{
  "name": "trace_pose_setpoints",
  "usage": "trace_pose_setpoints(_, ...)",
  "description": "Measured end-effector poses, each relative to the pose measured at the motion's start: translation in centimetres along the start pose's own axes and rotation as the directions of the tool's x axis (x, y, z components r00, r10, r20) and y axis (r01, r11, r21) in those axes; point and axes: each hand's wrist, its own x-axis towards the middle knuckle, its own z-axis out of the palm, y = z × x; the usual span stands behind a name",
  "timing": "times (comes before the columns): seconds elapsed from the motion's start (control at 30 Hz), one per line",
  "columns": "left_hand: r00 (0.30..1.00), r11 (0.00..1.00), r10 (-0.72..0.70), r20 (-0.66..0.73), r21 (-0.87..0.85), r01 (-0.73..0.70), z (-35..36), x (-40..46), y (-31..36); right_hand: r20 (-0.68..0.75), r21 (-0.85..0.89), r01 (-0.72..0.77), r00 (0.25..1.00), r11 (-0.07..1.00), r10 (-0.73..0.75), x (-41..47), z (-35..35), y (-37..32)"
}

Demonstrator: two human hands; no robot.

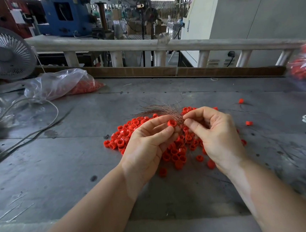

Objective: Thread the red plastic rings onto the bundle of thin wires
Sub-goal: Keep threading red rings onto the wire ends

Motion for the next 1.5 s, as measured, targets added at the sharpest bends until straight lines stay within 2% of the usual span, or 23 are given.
trace_pose_setpoints(0.23, 0.999, 0.999, -0.003, -0.032, 0.053, 0.004, 0.5, 0.5, 0.9, -0.066, -0.036, -0.062, 0.996, 0.997, 0.060, 1.0, -0.3, -0.9)
trace_pose_setpoints(0.37, 0.999, 0.993, -0.013, -0.045, 0.119, 0.018, 0.9, 1.0, 1.0, -0.026, -0.017, -0.094, 0.995, 0.995, 0.093, 2.1, -0.2, -1.3)
trace_pose_setpoints(0.57, 0.997, 0.995, 0.000, -0.078, 0.100, 0.008, 0.7, 1.2, 0.5, 0.026, 0.139, -0.167, 0.986, 0.976, 0.165, 1.8, 0.5, -0.3)
trace_pose_setpoints(1.03, 0.999, 0.999, 0.035, -0.009, -0.018, -0.036, 0.4, 0.5, -0.2, 0.093, 0.240, -0.147, 0.987, 0.959, 0.128, 0.4, 0.6, 0.0)
trace_pose_setpoints(1.5, 1.000, 0.999, -0.006, -0.027, -0.045, 0.004, 0.5, 0.1, 0.2, 0.093, 0.183, -0.118, 0.990, 0.976, 0.102, 0.3, 0.3, -0.2)
